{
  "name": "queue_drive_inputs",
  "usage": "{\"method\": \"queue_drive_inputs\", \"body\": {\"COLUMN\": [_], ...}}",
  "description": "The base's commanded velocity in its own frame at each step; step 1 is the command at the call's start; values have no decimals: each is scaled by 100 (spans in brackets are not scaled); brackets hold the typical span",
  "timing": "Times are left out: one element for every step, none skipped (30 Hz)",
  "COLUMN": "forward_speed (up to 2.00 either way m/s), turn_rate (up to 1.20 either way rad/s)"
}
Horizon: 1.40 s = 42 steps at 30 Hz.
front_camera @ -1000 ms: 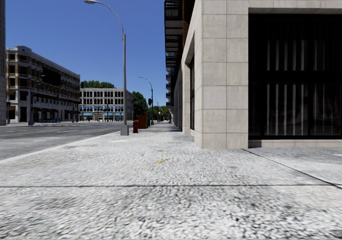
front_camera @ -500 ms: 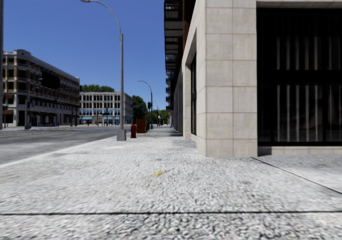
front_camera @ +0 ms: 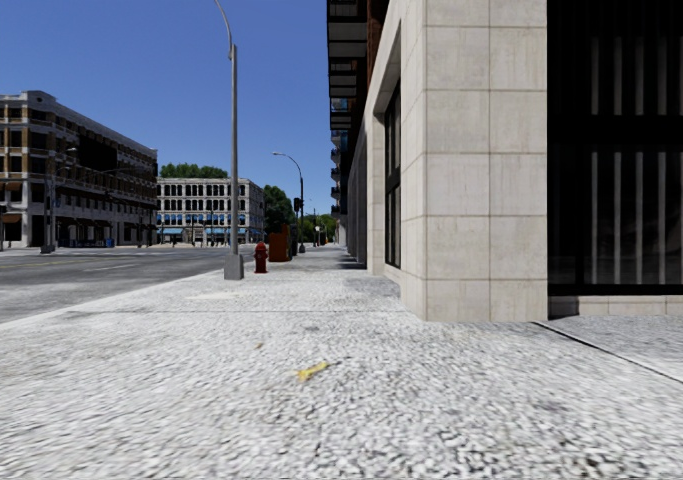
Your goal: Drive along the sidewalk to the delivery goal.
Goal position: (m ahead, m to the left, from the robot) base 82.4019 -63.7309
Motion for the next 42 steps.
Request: {"method": "queue_drive_inputs", "body": {"forward_speed": [200,200,200,200,200,200,200,200,200,200,200,200,200,200,200,200,200,200,200,200,200,200,200,200,200,200,200,200,200,200,200,200,200,200,200,200,200,200,200,200,200,200], "turn_rate": [0,0,0,0,0,0,0,0,0,0,0,0,0,0,0,0,0,0,0,0,0,0,0,0,0,0,0,0,0,0,0,0,0,0,0,0,0,0,0,0,0,0]}}
